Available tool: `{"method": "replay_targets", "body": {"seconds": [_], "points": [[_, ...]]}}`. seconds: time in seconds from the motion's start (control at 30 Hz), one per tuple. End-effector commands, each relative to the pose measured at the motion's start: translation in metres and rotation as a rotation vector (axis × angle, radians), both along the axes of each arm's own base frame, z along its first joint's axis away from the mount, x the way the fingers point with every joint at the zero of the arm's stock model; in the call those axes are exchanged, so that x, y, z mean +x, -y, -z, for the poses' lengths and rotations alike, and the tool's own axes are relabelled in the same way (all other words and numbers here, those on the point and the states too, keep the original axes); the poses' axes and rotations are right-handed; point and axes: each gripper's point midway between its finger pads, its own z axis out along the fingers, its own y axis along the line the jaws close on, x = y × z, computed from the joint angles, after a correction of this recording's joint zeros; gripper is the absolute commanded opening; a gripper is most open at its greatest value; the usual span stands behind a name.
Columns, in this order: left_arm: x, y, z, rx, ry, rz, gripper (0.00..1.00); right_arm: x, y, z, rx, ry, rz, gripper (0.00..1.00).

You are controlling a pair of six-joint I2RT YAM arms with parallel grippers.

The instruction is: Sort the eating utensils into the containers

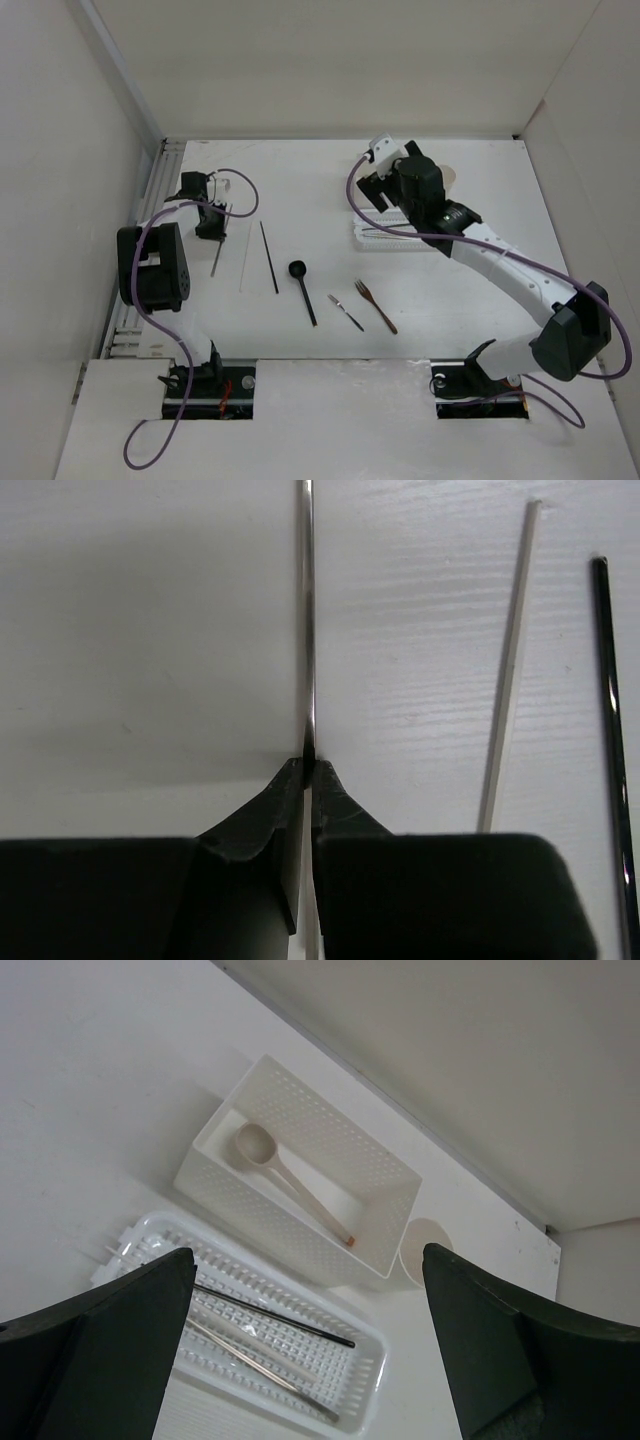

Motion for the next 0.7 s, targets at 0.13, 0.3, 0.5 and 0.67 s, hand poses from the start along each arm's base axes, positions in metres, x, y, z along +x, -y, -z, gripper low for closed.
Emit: {"method": "replay_targets", "body": {"seconds": [0.13,0.3,0.5,0.67], "points": [[-0.002,0.015,-0.062,-0.022,0.120,0.185,0.00,-0.004,0.007,-0.036,0.025,0.091,0.021,1.00],[-0.008,0.021,-0.085,-0.010,0.166,0.317,0.00,-0.001,0.011,-0.038,0.040,0.096,0.036,1.00],[-0.009,0.051,-0.134,0.047,0.234,0.618,0.00,0.020,0.061,-0.052,0.142,0.109,0.154,1.00],[0.021,0.120,-0.187,0.131,0.389,0.911,0.00,0.035,0.122,-0.081,0.251,0.172,0.307,1.00]]}}
